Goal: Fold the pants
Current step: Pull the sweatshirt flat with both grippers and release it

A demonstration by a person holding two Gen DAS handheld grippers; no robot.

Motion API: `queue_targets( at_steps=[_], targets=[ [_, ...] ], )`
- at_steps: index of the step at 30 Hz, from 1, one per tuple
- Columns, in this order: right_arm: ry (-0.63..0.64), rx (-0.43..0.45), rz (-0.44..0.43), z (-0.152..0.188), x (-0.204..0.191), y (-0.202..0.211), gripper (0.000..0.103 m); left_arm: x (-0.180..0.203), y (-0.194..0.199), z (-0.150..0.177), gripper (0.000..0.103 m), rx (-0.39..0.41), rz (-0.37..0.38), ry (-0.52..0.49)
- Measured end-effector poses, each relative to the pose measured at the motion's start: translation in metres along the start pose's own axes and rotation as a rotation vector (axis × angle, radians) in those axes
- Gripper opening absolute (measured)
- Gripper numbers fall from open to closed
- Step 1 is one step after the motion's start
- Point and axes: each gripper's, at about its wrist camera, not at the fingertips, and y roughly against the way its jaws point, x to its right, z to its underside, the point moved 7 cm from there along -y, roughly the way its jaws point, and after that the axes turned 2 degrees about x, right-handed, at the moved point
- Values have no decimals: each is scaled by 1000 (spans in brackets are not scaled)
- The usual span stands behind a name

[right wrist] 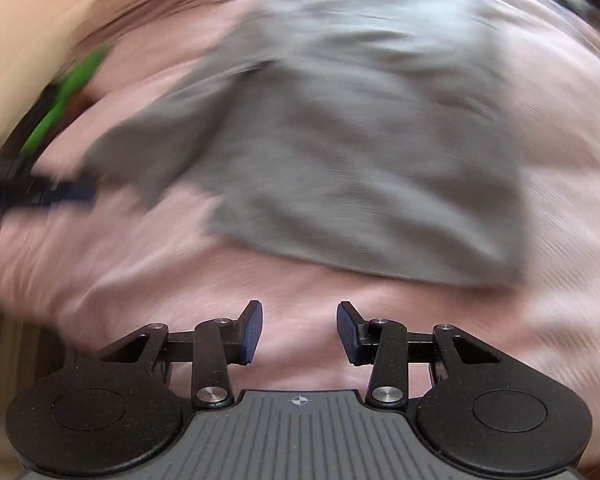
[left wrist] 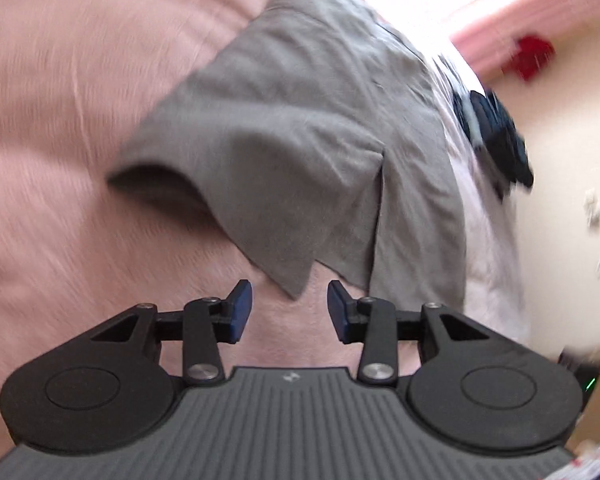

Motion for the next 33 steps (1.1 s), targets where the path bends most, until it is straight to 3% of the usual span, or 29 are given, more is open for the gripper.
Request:
queue_targets(
  at_steps=[4,5,6,7,10,14,17,19,20,22,24,27,29,31,32,33],
  targets=[
    [-199,20,69,0,46,11,39,-13,-27,2,35,63,39,233],
    [-229,30,82,0,55,15,39,-15,-32,3,29,76,57,278],
    [-252,38,99,1,62,19,39,-14,-36,3,2,85,59,307],
    [-269,44,115,2,70,22,39,-10,-37,5,0,85,70,309],
    [-313,63,139,6,84,29,39,15,-35,20,0,61,84,208],
    [-333,66,147,10,91,31,39,19,-41,35,2,-10,-125,-31],
    [-350,68,132,6,94,33,39,27,-36,33,2,-121,-176,-161],
    [-382,117,97,-3,97,38,39,35,-20,35,14,-200,-140,-267],
    [-406,149,76,-8,101,42,42,39,-7,32,26,-201,-106,-306],
    [-457,203,27,-17,111,50,48,38,21,12,34,-109,-85,-339],
    [-488,244,2,-25,121,52,57,22,40,-17,44,-2,-144,-328],
    [-498,271,-7,-35,132,40,59,-8,43,-61,45,116,-252,-286],
    [-473,256,-12,-40,135,27,59,-30,35,-78,53,128,-245,-245],
    [-426,258,-16,-43,134,15,58,-44,13,-83,55,88,-236,-200],
    [-414,261,-39,-45,133,11,42,-49,2,-81,52,52,-226,-179],
    [-413,251,-61,-46,130,8,9,-50,-7,-78,43,23,-211,-164]
  ],
)
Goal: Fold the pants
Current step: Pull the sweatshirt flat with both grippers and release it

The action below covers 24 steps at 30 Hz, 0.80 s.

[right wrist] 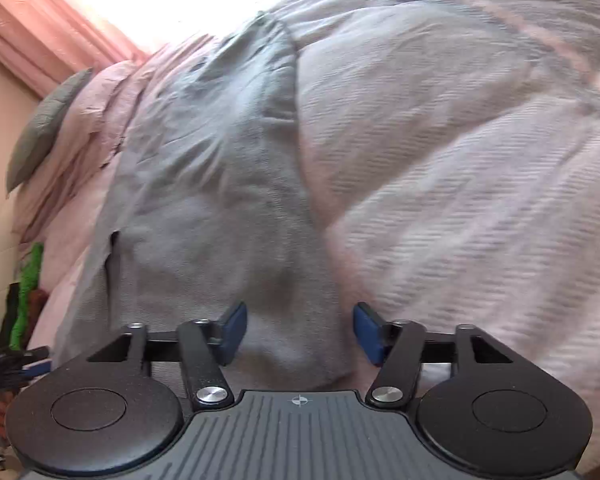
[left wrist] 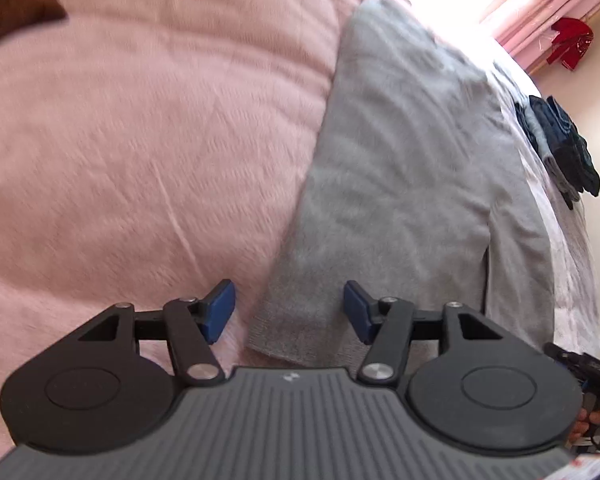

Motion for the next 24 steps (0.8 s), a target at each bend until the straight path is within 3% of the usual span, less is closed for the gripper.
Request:
queue_targets(
  at_steps=[1,2,4,8,11,13,16,18,22,24],
  targets=[
    [-15,-34,-14,2,-2,-4,4,1,-3,3,32,-18,10,-1],
    [-43,-49,-38,2,-4,-2,4,3,-3,4,0,-38,19,-15],
    [-116,-47,-79,-3,-7,11,4,6,9,1,1,-55,36,5],
    [-382,-41,-216,-27,2,58,3,25,69,-14,0,-1,127,29],
    [-458,-46,-189,-36,18,78,3,42,84,-4,1,-19,152,19],
    [-449,-72,-98,-31,32,77,3,46,68,18,1,-69,97,-28],
    [-426,-117,84,-13,55,55,5,38,19,64,3,-175,-54,-90],
    [-390,-174,216,1,64,35,17,41,7,81,4,-182,-129,-192],
    [-127,-220,375,-8,32,39,26,48,34,65,7,-192,-104,-217],
    [46,-143,448,-29,10,49,28,56,49,41,7,-130,-117,-285]
  ],
)
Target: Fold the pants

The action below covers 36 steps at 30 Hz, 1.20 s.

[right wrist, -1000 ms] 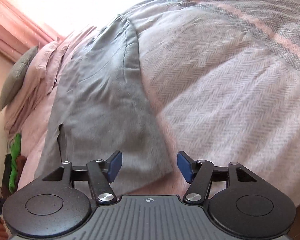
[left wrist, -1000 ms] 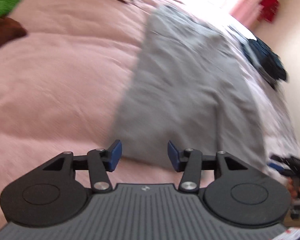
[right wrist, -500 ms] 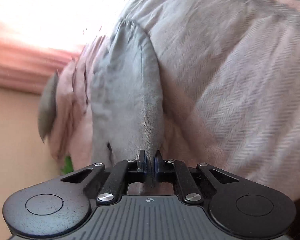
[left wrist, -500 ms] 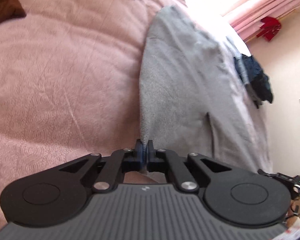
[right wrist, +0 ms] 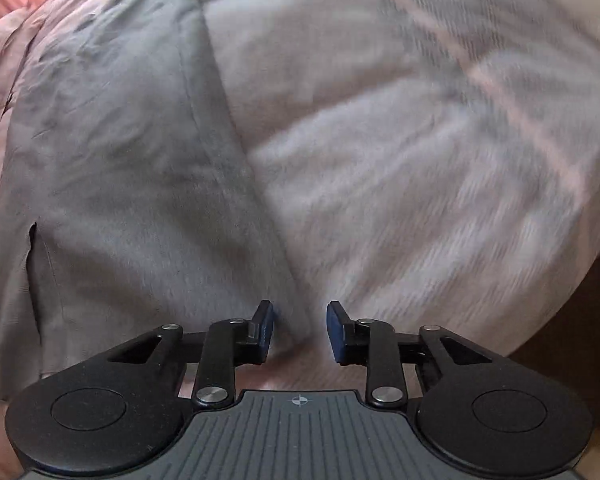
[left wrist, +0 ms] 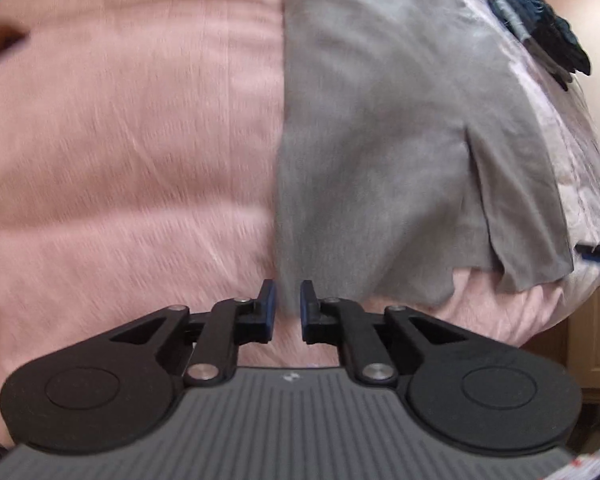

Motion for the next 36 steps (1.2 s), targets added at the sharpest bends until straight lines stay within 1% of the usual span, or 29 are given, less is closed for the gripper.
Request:
queue_targets(
  at_steps=[1,2,3,5,6,8,9,10,11,12,13,14,15,17,19,20,21,23,24,25,26,28,30,31,32,33,34,35,36],
  targets=[
    [52,73,2,-12,-9,10,30,1,6,-15,8,45,-23,-33],
    [87,135,-11,-26,-18,16,33,4,8,-32,10,92,-34,-54],
    [115,181,-44,-39,-33,17,39,9,6,-49,11,130,-22,-65],
    [158,215,-128,-57,-64,6,40,26,-9,-73,13,165,35,-81],
    [178,221,-158,-64,-80,-1,40,39,-21,-86,17,181,70,-97],
    [237,244,-209,-68,-106,-22,40,65,-50,-90,21,169,126,-117],
    [269,235,-202,-64,-115,-36,40,75,-66,-88,22,146,147,-125],
    [311,194,-159,-56,-121,-55,40,81,-80,-81,22,104,134,-132],
    [354,138,-115,-45,-122,-72,40,87,-93,-68,21,60,103,-153],
    [394,82,-76,-28,-118,-90,40,89,-97,-56,21,49,80,-173],
    [405,82,-68,-13,-113,-91,40,90,-94,-39,21,59,66,-181],
    [399,100,-80,0,-106,-85,40,89,-86,-24,21,67,68,-173],
    [394,81,-92,13,-99,-80,40,86,-78,-9,21,57,74,-153],
    [391,3,-88,43,-83,-69,40,78,-58,18,21,23,85,-104],
    [400,-37,-86,62,-78,-54,40,67,-40,37,21,0,84,-61],
    [375,-38,-120,69,-79,-43,40,61,-32,43,21,-10,83,-34],
    [336,-31,-191,72,-84,-32,40,57,-26,47,21,-11,85,-8],
    [257,-31,-378,77,-106,-19,40,49,-18,48,21,-9,82,38],
    [224,-45,-470,79,-119,-17,40,48,-15,45,21,-7,86,51],
    [201,-63,-543,81,-132,-20,40,47,-16,42,21,-4,90,53],
    [177,-79,-593,82,-146,-25,40,47,-18,39,21,-5,85,51],
    [137,-98,-678,84,-170,-36,40,49,-21,34,21,-8,78,43],
    [85,-142,-726,84,-188,-51,40,50,-22,34,21,-5,83,47],
    [53,-182,-737,87,-193,-62,40,51,-23,36,21,-7,85,51],
    [12,-214,-717,87,-196,-74,40,50,-24,38,21,-12,86,54],
    [-34,-229,-721,89,-198,-82,40,49,-25,40,21,-17,84,57],
    [-80,-233,-751,90,-200,-86,37,48,-25,43,21,-20,81,62],
    [-116,-236,-770,92,-200,-86,8,47,-25,45,21,-24,82,66],
    [-126,-244,-781,91,-202,-88,0,45,-25,48,21,-28,83,69]
  ],
)
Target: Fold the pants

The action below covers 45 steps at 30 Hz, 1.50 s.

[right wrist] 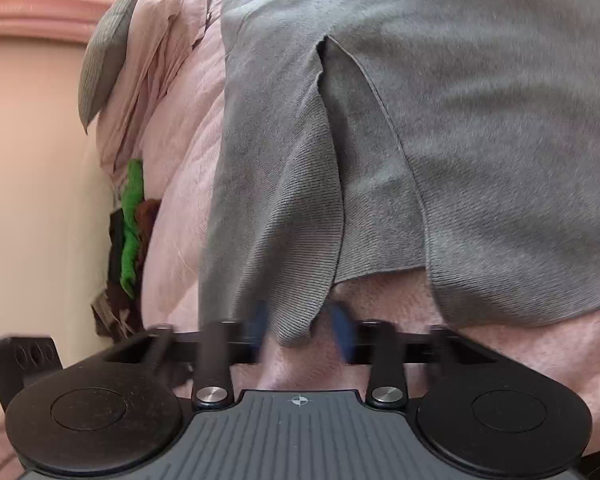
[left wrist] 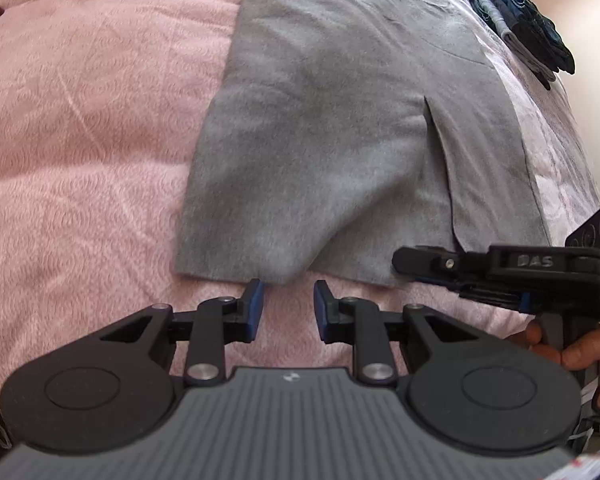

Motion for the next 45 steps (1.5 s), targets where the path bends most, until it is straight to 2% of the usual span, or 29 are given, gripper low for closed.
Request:
queue_targets(
  at_steps=[2,4,6,9,10,13,14,15,17,19,20,22,24,25,28,31,32,34,37,39,41,45],
  targets=[
    [59,-29,34,0,-5,2,0,-2,3,2,21,1,2,0],
    [194,-60,163,1,-8,13,0,-3,7,2,21,0,16,-6],
    [240,-90,301,3,5,22,0,-3,10,1,21,2,30,-18],
    [248,-105,354,2,11,32,0,3,13,-11,21,28,44,-54],
    [274,-102,378,-1,6,36,0,5,15,-18,21,50,48,-63],
    [460,20,431,-18,-29,52,1,10,15,-47,22,135,65,-75],
    [489,91,475,-29,-37,52,9,11,10,-58,22,154,56,-78],
    [541,148,513,-39,-44,50,25,14,4,-69,23,173,46,-87],
    [610,241,595,-56,-45,36,42,21,-12,-87,23,192,-8,-119],
    [613,281,671,-72,-29,27,42,29,-29,-94,25,200,-46,-151],
    [584,240,703,-74,-12,20,42,32,-39,-90,25,175,-62,-150],
    [534,191,692,-63,11,23,42,36,-54,-71,25,112,-77,-151],
    [531,168,702,-41,19,34,43,41,-50,-48,25,127,-119,-192],
    [508,145,715,-35,22,36,43,42,-47,-37,25,110,-134,-208],
    [386,43,737,-13,32,52,43,36,-35,-10,27,3,-152,-173],
    [252,-24,740,-13,30,71,43,35,-17,-1,27,-144,-141,-144],
    [225,-22,736,-17,23,79,43,36,-7,-3,27,-157,-149,-148],
    [210,18,714,-30,1,97,44,45,17,-16,29,-131,-178,-208],
    [252,110,688,-52,-48,127,44,65,60,-45,38,-54,-204,-284],
    [281,173,682,-58,-79,148,44,78,87,-66,53,-8,-205,-290],
    [316,228,670,-57,-108,161,45,90,112,-82,61,41,-201,-294],
    [347,295,663,-56,-146,186,48,110,149,-89,62,98,-213,-318]
  ],
)
